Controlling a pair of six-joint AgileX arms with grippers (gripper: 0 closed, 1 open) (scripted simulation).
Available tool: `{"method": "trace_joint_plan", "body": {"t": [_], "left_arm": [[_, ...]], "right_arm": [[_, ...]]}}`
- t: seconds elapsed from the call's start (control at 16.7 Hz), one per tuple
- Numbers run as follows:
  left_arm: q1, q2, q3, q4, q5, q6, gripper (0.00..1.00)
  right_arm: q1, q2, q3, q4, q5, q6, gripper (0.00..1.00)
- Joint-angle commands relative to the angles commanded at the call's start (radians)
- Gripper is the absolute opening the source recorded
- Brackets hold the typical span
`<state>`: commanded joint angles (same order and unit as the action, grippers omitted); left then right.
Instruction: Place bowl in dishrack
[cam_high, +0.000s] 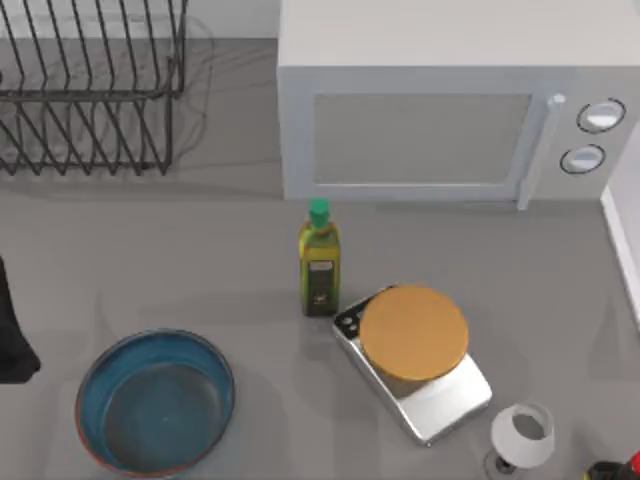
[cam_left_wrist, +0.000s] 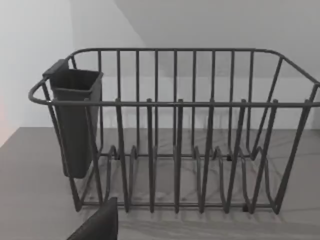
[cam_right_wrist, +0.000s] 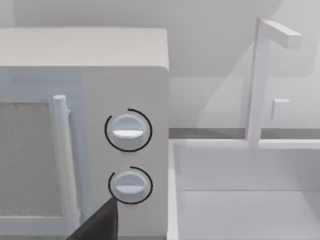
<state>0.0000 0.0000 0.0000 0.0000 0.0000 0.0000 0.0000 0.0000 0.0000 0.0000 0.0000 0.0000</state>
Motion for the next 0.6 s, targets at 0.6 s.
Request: {"method": "trace_joint_plan", "body": {"t": [0.6], "left_arm": [[-0.185, 0.382, 0.327, -0.301, -0.003, -0.189, 1.0]], "right_arm": [[0.0, 0.0, 0.0, 0.0, 0.0, 0.0, 1.0]]}}
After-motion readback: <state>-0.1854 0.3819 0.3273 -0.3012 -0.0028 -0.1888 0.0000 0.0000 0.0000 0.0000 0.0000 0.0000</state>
